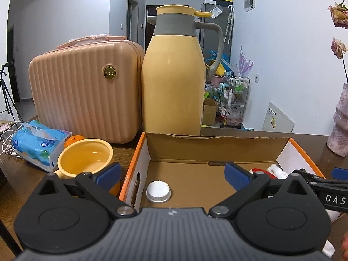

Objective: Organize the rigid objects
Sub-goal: 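Open the left tool to drop the cap while the right tool releases the bottle, then withdraw both tools from the cardboard box toward the remaining items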

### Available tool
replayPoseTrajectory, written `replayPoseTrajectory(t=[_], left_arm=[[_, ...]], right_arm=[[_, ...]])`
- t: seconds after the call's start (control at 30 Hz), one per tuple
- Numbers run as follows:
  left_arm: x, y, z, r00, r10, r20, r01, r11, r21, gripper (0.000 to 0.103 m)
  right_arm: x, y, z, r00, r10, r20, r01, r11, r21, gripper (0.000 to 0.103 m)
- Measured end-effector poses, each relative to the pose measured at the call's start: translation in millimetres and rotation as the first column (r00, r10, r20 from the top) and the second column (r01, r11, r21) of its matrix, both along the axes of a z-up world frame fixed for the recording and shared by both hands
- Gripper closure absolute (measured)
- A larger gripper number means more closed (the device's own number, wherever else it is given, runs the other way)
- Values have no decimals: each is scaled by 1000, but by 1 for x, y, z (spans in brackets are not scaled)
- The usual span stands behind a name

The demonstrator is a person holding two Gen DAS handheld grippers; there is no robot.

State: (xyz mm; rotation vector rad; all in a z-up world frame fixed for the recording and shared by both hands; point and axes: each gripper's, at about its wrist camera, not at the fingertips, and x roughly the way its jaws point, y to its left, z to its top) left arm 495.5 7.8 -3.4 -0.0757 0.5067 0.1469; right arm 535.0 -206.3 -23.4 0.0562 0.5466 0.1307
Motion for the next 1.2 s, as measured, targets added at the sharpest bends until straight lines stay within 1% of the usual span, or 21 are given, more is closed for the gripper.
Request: replayPoseTrajectory(t=[0.27,0.47,0.67,0.93,1.2], left_arm=[[-7,2,5,1000,-2,12,2,1000,-13,0],[-29,6,12,998,4,66,-2,1000,-31,0],[-57,10,16,995,-5,100,7,1000,-25,0],[-94,14,16,994,-17,111,18,1000,-14,0],[-131,16,16,993,-37,115,39,999,-17,0]], right_arm=[[-9,1,6,1000,-6,17,7,1000,-11,0],[-29,0,14,999,2,46,-1,1000,-17,0],[-58,-2,20,998,15,67,-12,999,-39,0],[-101,-4,21,995,30,100,-23,997,-72,0],[-147,-6,26,988,58,146,-49,997,-68,0]])
